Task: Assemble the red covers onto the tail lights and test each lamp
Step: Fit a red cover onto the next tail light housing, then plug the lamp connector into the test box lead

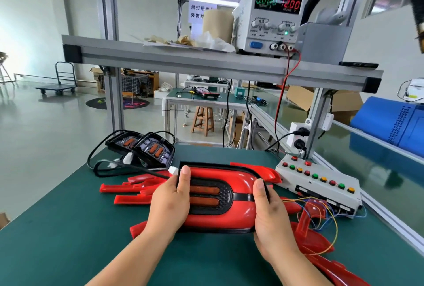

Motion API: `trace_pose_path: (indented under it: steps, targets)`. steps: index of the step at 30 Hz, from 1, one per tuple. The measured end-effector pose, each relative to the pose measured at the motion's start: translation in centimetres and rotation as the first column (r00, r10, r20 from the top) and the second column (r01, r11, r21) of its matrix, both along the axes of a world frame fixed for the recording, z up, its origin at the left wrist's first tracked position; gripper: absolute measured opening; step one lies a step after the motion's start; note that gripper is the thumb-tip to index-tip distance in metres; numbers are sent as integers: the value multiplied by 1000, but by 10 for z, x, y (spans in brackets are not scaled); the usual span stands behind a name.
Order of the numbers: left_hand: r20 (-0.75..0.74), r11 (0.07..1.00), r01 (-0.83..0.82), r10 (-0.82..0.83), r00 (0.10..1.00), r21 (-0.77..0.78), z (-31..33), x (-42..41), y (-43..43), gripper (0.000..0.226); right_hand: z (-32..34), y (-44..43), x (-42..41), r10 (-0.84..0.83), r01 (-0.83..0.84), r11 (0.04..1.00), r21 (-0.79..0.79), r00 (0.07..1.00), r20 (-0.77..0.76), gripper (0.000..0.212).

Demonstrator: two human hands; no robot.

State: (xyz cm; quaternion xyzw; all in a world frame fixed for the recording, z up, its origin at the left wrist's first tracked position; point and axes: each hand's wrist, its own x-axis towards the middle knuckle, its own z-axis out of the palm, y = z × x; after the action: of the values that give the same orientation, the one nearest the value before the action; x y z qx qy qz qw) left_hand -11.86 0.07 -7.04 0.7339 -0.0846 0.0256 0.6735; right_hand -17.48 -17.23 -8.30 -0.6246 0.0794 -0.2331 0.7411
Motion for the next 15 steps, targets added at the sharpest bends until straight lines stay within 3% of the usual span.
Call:
trace_pose_path:
  steps: [3,5,9,12,13,15]
  targets:
    - [-58,983,-83,93,994,162,9,0,14,91,5,-7,-6,18,-15,999,33,995,-100,76]
    - [-39,952,-178,193,980,249,22,6,35,77,7,-12,-8,39,-33,999,37,984,-175,74]
    - [159,869,-312,270,950,384,53,30,81,49,8,-8,-12,68,-70,998,3,949,-308,75]
    - [219,842,-286,205,954,457,75,50,88,36,4,-4,-12,80,-106,993,-49,921,-380,86]
    - [240,801,-271,165,957,533,80,57,85,28,3,-2,-12,85,-111,993,-41,911,-404,85]
    - [256,621,-238,62,965,747,84,69,74,16,4,-2,-12,103,-112,994,5,894,-435,77]
